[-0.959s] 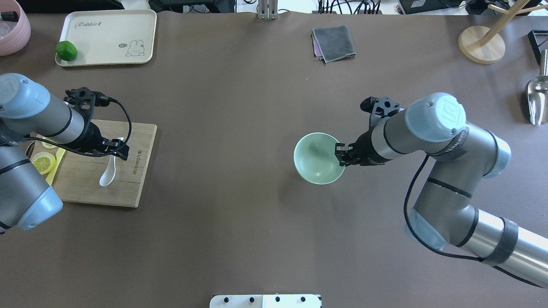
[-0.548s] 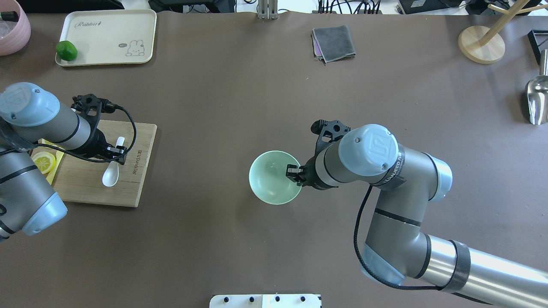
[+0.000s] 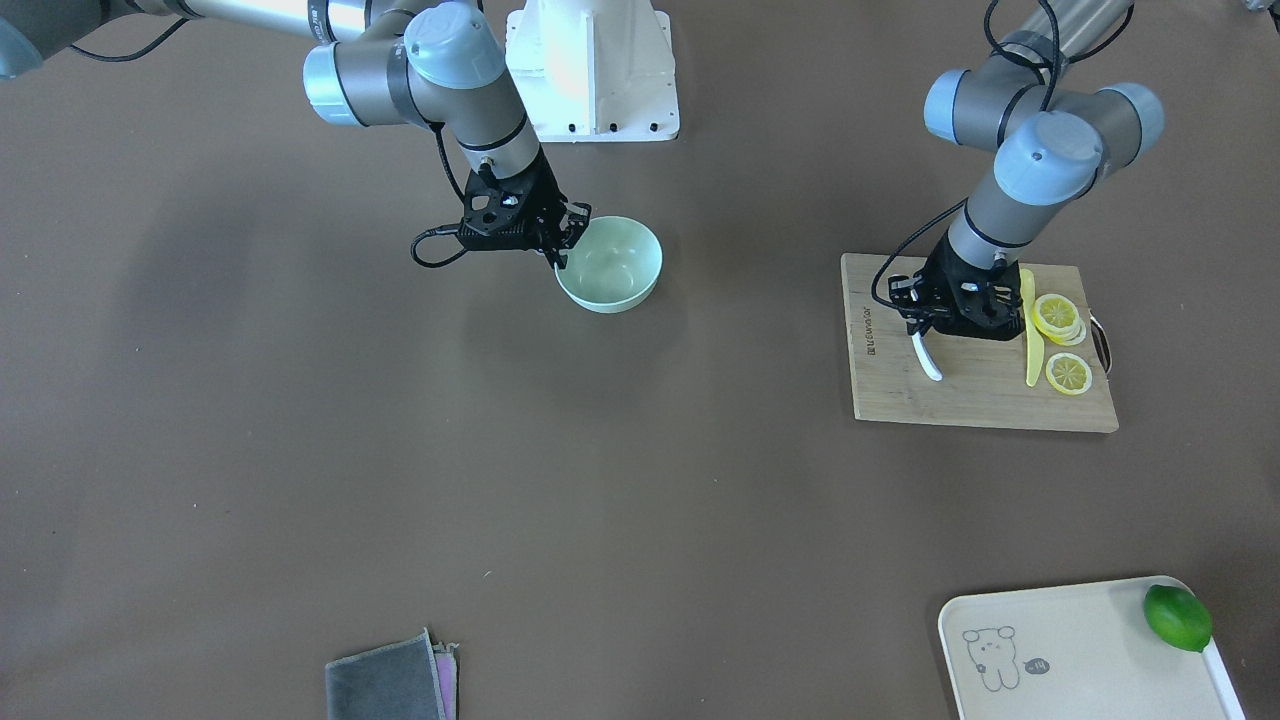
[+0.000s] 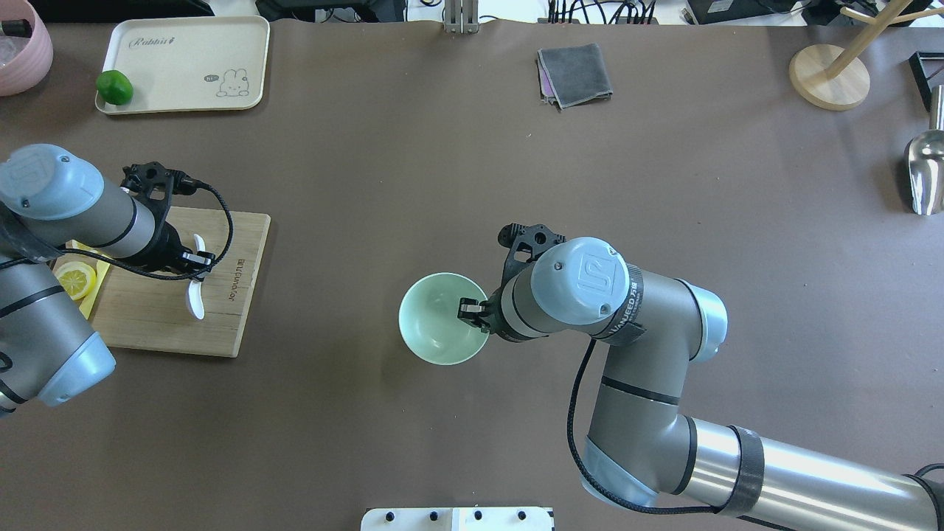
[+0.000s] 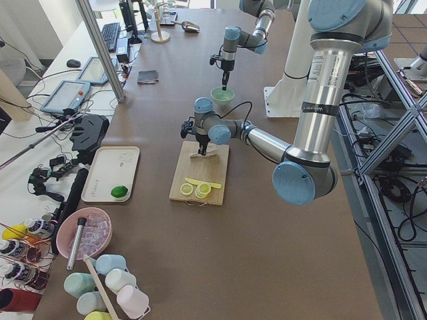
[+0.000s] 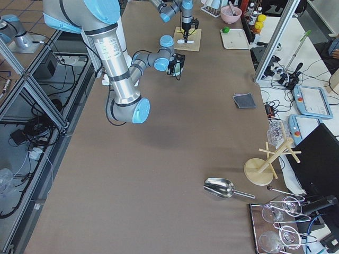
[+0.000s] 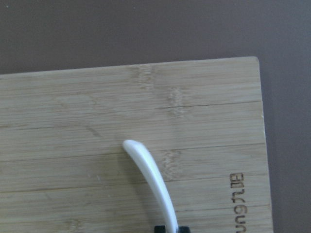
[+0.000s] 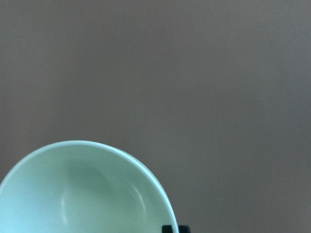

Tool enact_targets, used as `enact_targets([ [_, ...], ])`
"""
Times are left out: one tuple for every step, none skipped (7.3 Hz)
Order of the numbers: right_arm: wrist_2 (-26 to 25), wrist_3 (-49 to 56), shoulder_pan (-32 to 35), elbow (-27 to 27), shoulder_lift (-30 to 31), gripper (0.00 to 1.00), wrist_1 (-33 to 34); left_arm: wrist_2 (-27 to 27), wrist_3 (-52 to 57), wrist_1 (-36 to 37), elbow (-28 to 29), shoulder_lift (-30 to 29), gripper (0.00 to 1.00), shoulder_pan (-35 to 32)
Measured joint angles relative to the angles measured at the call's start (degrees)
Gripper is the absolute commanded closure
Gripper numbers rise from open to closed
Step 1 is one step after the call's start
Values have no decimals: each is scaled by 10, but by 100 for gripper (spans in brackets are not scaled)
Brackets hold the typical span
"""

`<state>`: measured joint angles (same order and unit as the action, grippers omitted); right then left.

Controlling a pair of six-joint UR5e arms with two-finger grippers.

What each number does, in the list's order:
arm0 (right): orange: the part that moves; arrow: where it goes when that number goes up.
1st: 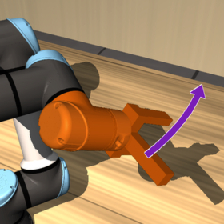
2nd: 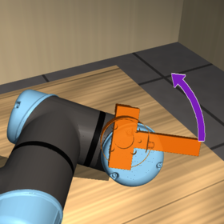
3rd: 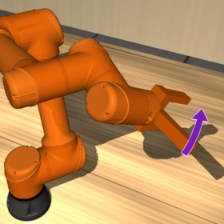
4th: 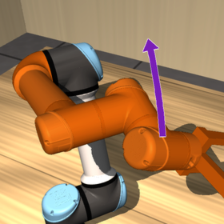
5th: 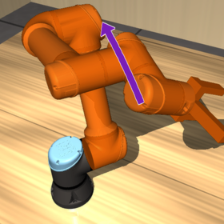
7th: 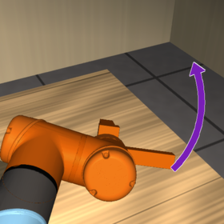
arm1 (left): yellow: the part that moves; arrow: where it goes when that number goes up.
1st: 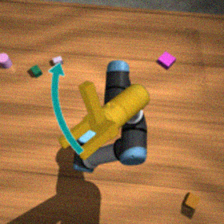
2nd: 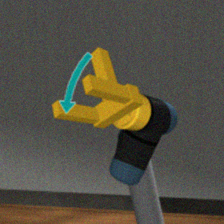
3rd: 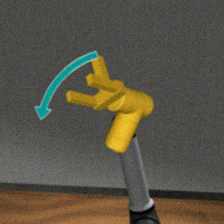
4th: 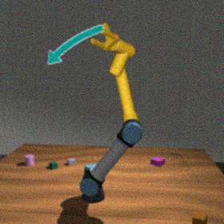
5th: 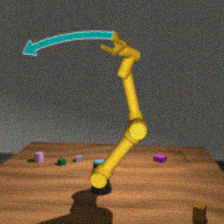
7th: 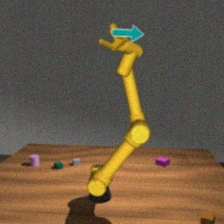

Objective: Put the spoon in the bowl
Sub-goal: 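Grasp the spoon handle with the left gripper while the right drags the bowl closer, then carry the spoon over the bowl with the left gripper while the right releases the bowl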

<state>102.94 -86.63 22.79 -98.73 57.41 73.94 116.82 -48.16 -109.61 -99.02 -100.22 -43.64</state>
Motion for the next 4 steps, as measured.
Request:
enact_targets([
  [-1,0,-1,3,-4,1,0,3,0,0,-6,-7,100,-1],
  [-1,1,-1,6,-7,0,0,11,-4,3,-15,-29,100,-1],
  [0,5,1,5,-8,0,0,26,-8,4,-20,-61,100,0],
  [8,9,11,-2,-3,0,0,40,-15,6,-20,-98,100,1],
])
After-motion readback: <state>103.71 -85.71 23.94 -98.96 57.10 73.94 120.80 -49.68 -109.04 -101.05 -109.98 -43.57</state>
